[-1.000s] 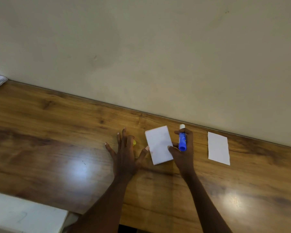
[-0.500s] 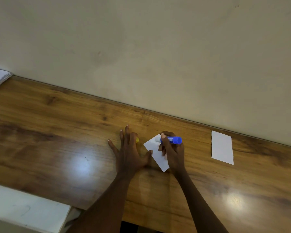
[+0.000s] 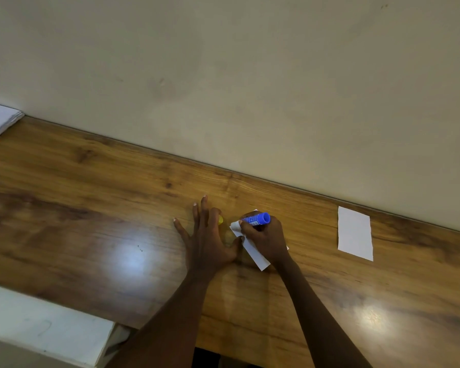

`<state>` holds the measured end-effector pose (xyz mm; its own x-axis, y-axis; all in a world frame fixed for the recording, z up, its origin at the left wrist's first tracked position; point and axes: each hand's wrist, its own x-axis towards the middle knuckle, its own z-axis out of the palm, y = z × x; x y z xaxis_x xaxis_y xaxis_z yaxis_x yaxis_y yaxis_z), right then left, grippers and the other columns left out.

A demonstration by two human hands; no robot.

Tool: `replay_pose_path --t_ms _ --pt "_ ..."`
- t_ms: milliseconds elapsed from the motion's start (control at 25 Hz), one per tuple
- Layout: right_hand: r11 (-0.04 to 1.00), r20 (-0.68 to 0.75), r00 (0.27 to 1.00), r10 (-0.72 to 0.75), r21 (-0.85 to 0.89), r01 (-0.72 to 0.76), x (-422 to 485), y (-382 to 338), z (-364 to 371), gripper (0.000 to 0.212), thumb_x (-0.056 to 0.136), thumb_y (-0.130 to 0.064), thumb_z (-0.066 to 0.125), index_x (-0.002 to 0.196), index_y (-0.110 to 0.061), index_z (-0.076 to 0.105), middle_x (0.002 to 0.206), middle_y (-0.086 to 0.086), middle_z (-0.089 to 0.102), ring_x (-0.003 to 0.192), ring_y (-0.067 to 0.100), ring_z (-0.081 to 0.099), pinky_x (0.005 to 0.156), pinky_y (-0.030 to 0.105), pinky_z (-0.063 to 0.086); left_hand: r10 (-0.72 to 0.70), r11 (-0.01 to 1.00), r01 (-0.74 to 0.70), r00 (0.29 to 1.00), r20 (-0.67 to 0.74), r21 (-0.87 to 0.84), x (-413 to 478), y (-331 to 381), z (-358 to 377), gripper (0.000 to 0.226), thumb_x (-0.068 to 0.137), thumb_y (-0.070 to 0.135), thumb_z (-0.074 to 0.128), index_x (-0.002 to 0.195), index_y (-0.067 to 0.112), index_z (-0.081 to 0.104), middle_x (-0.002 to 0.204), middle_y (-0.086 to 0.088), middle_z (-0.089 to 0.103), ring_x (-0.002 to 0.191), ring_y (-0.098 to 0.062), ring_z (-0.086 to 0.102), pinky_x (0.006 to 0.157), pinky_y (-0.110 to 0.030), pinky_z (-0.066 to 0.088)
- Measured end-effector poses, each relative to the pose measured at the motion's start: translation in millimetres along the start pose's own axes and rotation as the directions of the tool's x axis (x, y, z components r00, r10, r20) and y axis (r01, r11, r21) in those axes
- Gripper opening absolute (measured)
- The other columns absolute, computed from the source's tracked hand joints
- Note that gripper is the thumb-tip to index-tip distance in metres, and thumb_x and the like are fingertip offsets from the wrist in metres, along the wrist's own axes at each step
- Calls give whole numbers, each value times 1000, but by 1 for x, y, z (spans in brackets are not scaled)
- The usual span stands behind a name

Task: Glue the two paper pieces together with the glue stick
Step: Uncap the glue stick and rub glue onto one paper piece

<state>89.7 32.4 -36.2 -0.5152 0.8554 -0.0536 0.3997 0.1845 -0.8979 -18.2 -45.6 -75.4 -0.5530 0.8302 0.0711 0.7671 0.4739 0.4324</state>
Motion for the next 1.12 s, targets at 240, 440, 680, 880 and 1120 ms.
replay_pose_path --t_ms 240,440,680,880,1120 --pt "996 -26 1000 17 -87 -19 9 9 -18 6 80 -12 64 85 -8 63 71 0 59 56 4 52 50 4 39 -21 999 21 1000 15 27 1 3 -1 78 67 60 61 125 17 33 156 -8 5 143 -29 -2 105 -65 -12" --pt "992 -138 990 31 -117 -48 13 14 -25 10 81 -13 62 89 -6 61 76 2 59 58 5 52 55 13 40 -19 999 19 1000 10 29 1 3 0 80 66 59 63 126 16 33 156 -9 8 143 -31 1 105 -66 -12" --pt "996 -237 969 71 -31 -81 10 11 -29 23 84 -13 59 106 -5 57 93 9 64 70 12 54 62 10 40 -12 999 12 1000 -2 40 1 2 0 79 66 58 64 126 16 35 155 -10 12 143 -32 3 104 -66 -11" --pt "919 -564 809 166 -209 -335 -38 16 -21 33 83 -18 60 115 -13 53 101 16 66 92 29 58 87 39 41 -13 998 14 1000 -10 55 0 3 0 78 66 58 63 126 16 36 155 -9 13 143 -32 4 104 -66 -12" --pt "908 -393 883 259 -213 -361 -53 2 4 42 79 -30 65 114 -17 47 116 10 58 113 29 47 95 41 34 -18 998 18 1000 5 57 1 2 1 78 66 57 65 126 17 36 156 -8 11 143 -31 2 104 -65 -13"
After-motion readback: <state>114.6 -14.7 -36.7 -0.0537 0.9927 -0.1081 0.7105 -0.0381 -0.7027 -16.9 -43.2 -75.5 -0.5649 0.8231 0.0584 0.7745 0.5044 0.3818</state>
